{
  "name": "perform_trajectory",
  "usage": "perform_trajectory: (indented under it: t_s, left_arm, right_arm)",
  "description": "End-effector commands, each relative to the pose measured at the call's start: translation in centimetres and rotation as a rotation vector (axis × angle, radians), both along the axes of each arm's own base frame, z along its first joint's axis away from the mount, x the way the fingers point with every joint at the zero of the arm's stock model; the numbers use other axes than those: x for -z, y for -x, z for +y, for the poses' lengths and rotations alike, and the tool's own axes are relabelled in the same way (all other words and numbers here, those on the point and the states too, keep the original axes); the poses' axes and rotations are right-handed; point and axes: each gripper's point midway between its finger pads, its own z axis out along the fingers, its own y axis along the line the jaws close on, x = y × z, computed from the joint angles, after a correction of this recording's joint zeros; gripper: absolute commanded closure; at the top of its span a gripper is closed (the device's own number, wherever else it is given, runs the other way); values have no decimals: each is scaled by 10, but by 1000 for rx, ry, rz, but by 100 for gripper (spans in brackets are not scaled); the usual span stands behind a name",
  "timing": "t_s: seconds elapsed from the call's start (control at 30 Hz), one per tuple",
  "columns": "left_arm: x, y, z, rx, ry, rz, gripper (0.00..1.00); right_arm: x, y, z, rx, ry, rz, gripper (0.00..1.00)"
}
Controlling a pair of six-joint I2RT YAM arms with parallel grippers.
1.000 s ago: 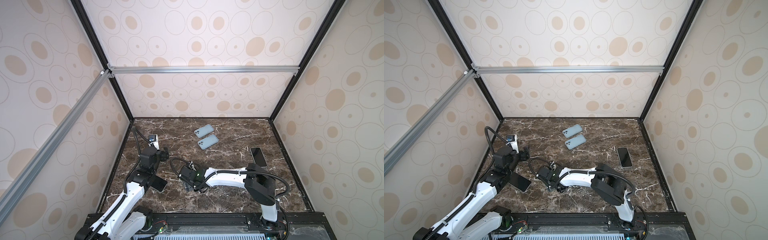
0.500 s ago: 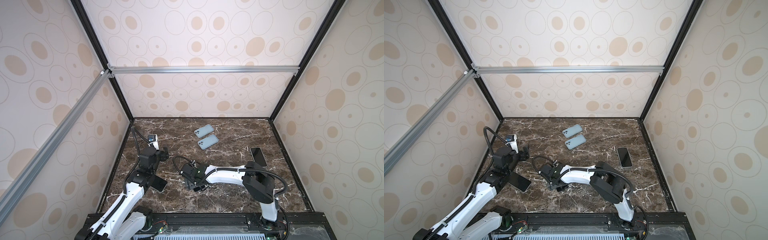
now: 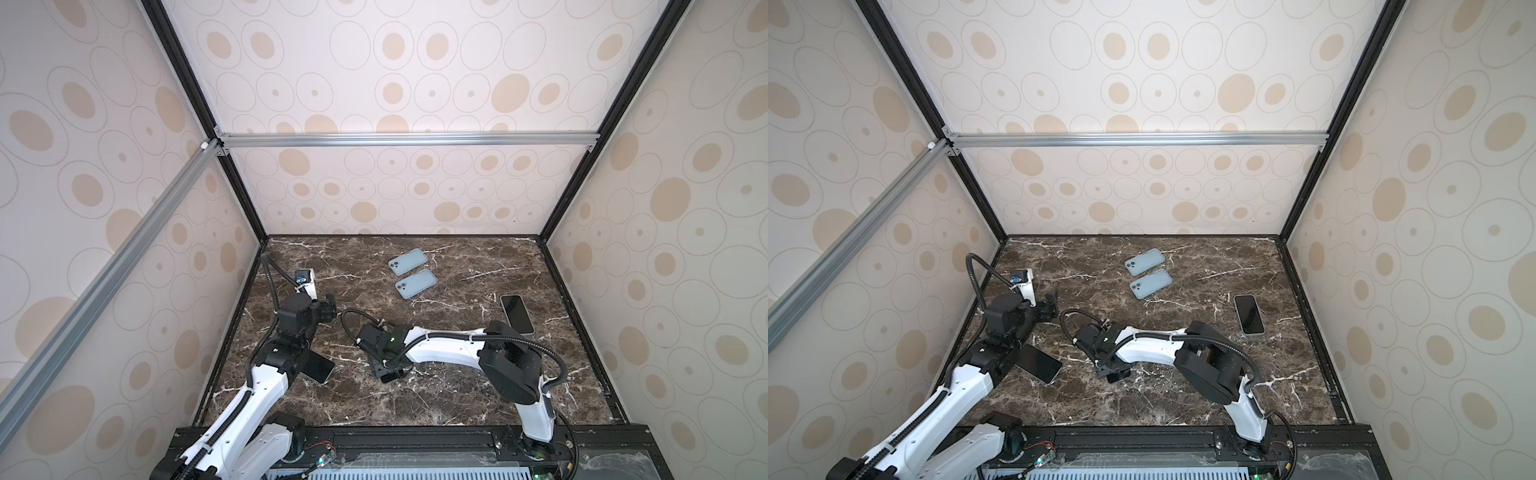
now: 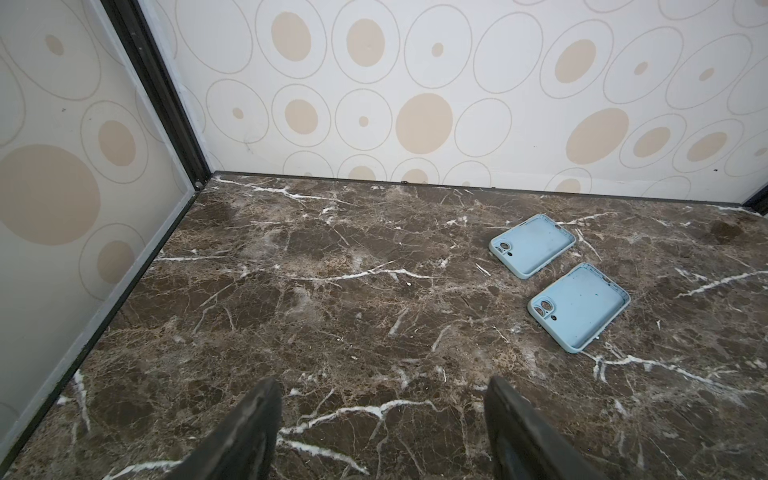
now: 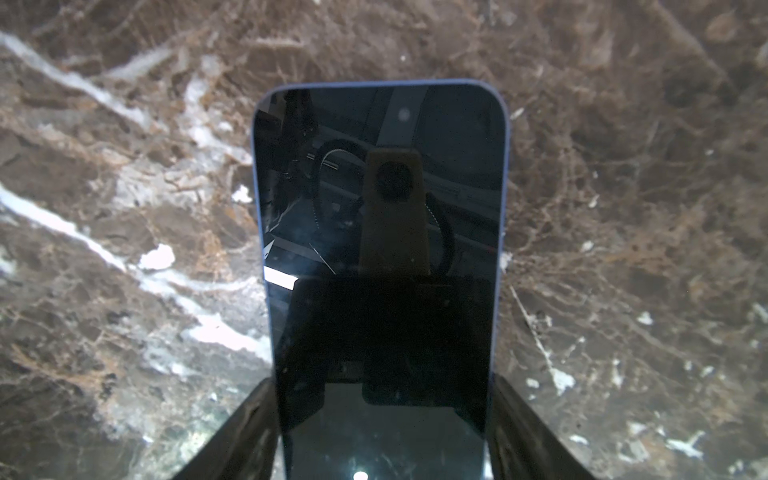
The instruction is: Put the phone into the phone case
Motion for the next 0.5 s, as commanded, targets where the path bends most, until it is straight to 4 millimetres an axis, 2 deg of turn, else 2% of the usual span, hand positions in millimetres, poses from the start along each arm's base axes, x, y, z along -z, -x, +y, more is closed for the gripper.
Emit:
perform_trajectory:
  t_s: [0.0,0.23,0.47]
  left_arm:
    - [-11,-1,3,-8,15,-37,24]
    - [-8,-2,-1,16,28,-32,24]
    - [16,-11,-30,159,62,65,25]
  right_arm:
    - [22,16,-28,-7,105,75,35]
    - [16,17,-35,-4,89,65,40]
    - [3,15,-45,15,36,30,41]
